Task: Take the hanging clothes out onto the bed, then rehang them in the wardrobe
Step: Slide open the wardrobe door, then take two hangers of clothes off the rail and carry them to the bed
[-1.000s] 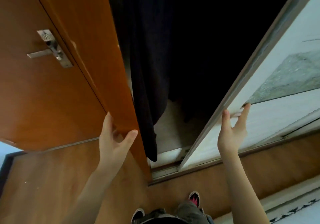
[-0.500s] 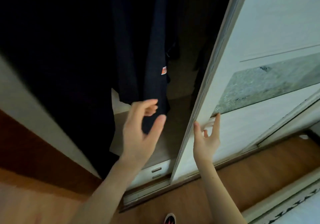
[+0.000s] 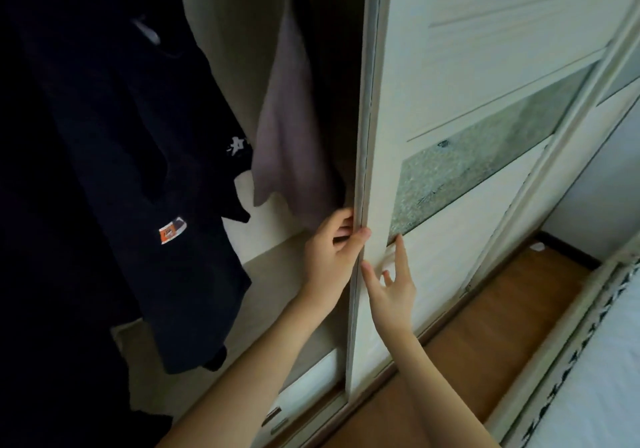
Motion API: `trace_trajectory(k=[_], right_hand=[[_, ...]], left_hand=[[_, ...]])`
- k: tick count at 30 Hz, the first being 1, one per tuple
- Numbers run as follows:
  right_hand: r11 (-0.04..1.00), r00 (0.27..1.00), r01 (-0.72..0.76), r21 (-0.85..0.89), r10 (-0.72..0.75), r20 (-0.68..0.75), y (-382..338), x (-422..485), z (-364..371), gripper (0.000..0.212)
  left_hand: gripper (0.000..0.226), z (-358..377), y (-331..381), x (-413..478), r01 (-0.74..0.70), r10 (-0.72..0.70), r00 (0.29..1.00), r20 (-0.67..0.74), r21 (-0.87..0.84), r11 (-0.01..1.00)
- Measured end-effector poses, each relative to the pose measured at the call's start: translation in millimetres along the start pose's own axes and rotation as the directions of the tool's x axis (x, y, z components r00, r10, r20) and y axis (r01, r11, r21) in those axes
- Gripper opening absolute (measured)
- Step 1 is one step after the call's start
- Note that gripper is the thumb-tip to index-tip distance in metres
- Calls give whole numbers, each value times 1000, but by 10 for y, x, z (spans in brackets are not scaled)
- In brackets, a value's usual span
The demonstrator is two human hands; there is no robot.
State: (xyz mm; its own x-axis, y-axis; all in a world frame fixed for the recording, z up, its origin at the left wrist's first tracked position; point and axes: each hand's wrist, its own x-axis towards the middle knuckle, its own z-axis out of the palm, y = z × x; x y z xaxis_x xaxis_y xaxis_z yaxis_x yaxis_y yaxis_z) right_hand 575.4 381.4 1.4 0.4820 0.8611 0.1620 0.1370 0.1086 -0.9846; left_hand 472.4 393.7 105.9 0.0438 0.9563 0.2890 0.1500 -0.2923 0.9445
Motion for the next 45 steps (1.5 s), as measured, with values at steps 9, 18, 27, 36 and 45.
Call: trace_trajectory(k=[9, 18, 27, 36, 45], right_hand=[[995, 1000, -2, -103, 1, -15, 35, 668, -403, 92], [995, 998, -50, -84, 48, -31, -143, 502, -422, 68], [968, 964, 231, 97, -242, 111, -1221, -360, 401, 31], [644, 583, 553, 528, -752, 307, -3369, -517, 1538, 22], [886, 722, 445, 131, -442, 533, -4861, -51, 2910, 38]], left_hand=[[22, 734, -7, 441, -19, 26, 997, -71, 86, 996], [27, 608, 10, 446, 0, -8, 997, 71, 118, 993], [28, -1095, 586, -361, -109, 97, 994, 52, 344, 933], [24, -2996, 2007, -729, -244, 509, 797, -325, 597, 764], [35, -4491, 2798, 433, 233, 428, 682, -592, 732, 641]])
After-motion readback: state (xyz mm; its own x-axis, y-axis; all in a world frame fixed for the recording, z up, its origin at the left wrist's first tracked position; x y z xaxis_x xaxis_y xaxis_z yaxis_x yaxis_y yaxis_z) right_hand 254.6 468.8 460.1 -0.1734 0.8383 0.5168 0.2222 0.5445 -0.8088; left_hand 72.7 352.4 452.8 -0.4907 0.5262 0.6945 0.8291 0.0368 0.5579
